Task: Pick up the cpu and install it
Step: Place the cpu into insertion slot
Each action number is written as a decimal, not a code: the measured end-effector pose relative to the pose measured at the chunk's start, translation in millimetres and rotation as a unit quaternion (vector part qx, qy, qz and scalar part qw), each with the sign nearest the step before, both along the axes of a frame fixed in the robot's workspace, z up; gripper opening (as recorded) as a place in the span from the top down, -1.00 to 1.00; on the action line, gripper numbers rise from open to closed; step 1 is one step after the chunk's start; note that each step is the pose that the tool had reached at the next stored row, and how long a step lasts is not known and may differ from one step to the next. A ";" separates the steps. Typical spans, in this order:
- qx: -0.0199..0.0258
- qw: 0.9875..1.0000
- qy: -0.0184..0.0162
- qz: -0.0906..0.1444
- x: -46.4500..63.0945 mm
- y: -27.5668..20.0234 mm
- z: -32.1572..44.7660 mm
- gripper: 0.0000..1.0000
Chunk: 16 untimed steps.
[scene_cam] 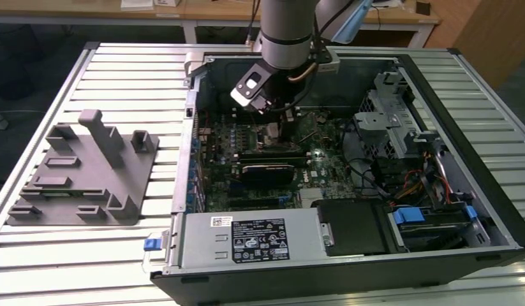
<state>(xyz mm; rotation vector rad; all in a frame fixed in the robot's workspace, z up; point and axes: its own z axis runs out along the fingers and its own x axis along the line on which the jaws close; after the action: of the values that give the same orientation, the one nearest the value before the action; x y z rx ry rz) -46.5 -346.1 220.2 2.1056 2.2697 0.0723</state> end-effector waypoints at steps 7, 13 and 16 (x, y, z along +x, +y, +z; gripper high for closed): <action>0.000 1.000 0.000 -0.004 -0.3 0.2 -3.3 -0.09; 0.000 1.000 0.000 -0.005 -0.4 1.2 -6.1 -0.09; 0.000 1.000 0.000 -0.006 -0.4 3.5 -7.7 -0.09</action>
<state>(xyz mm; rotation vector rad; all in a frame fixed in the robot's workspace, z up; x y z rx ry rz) -46.9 -342.6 212.5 2.1189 2.2573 0.0725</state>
